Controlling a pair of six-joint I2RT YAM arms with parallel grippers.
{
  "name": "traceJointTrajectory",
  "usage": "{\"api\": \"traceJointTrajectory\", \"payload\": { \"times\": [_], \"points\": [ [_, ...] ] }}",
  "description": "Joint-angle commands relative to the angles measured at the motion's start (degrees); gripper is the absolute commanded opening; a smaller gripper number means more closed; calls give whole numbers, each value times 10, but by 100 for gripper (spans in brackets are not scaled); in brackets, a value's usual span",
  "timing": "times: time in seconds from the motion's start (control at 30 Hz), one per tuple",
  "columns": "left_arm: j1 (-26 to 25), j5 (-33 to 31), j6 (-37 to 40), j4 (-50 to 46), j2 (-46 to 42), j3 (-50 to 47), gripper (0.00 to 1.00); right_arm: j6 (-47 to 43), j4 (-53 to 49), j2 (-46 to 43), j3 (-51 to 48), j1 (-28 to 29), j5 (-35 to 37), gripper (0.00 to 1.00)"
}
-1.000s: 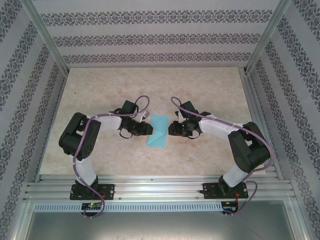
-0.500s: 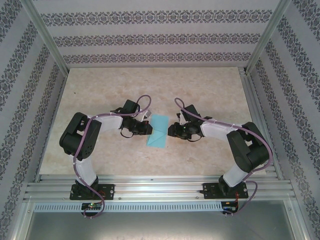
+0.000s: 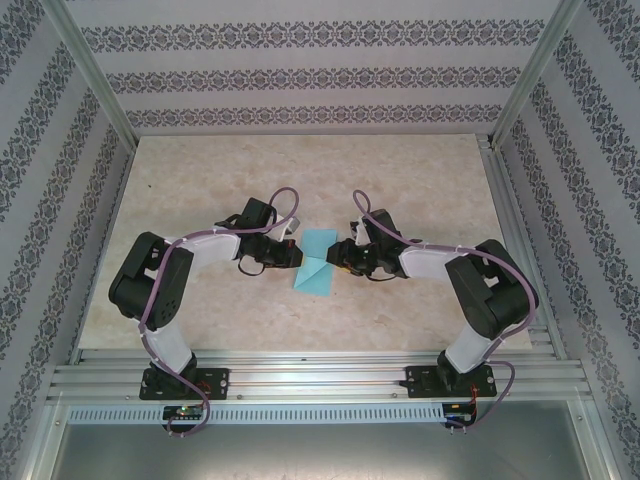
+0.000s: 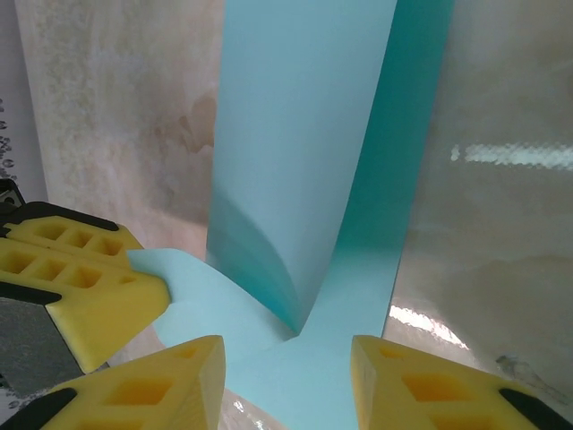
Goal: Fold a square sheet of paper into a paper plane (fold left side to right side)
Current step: Turn over the paper at the center of the table.
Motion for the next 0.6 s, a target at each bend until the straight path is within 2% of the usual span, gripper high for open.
{"api": "traceJointTrajectory", "payload": {
  "times": [0.0, 0.13, 0.3, 0.43, 0.57],
  "points": [
    [1, -5, 6, 3, -8, -7, 6, 29, 44, 22, 7, 5, -16, 41],
    [0, -7, 7, 2, -7, -6, 6, 43, 60, 40, 21, 16, -22, 39],
    [1, -12, 7, 1, -1, -6, 6, 57, 81, 54, 29, 24, -30, 32],
    [2, -18, 8, 0, 2, -7, 9, 64, 92, 55, 27, 27, -32, 20],
    [7, -26, 9, -1, -8, -10, 17, 62, 91, 49, 25, 27, -29, 9]
  ]
}}
